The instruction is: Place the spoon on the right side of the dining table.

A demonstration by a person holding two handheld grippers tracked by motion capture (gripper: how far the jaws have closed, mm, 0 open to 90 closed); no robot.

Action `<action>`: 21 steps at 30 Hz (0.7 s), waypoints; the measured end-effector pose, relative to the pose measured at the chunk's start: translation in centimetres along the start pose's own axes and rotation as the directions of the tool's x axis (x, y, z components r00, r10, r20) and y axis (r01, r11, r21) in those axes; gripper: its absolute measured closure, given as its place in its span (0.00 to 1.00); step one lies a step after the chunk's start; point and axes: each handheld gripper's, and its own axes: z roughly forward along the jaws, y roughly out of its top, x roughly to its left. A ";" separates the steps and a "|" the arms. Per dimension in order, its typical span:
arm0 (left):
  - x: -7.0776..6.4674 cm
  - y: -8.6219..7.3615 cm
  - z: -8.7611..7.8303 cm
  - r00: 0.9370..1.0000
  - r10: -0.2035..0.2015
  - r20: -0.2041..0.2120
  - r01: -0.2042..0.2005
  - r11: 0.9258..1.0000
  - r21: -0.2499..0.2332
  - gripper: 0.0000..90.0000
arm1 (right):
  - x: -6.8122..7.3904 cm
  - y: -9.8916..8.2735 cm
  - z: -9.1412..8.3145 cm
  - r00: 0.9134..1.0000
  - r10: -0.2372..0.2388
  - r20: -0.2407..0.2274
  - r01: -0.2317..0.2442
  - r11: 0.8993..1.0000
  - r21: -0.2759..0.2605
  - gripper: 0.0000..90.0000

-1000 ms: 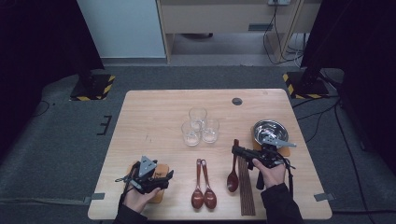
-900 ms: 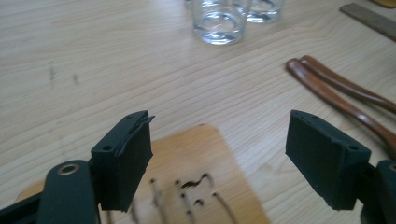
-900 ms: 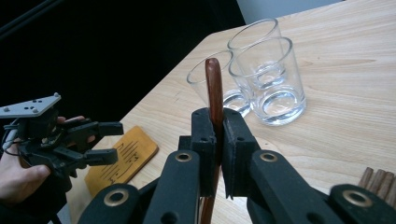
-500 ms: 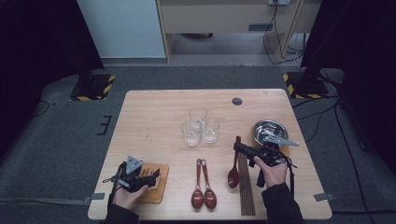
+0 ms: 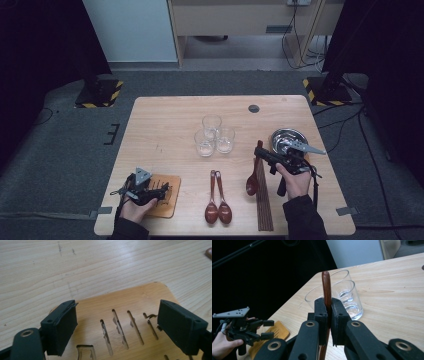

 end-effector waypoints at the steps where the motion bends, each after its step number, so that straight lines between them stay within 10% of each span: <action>1: 0.0 -0.1 0.1 1.000 0.001 -0.004 -0.001 1.000 0.006 0.16 | 0.0 0.1 -0.1 1.000 -0.001 0.003 0.001 1.000 0.000 0.94; 21: 0.4 -0.8 0.5 1.000 -0.013 -0.017 0.013 1.000 -0.013 0.09 | -0.7 1.7 -0.7 0.999 -0.002 0.055 0.007 0.997 -0.080 0.94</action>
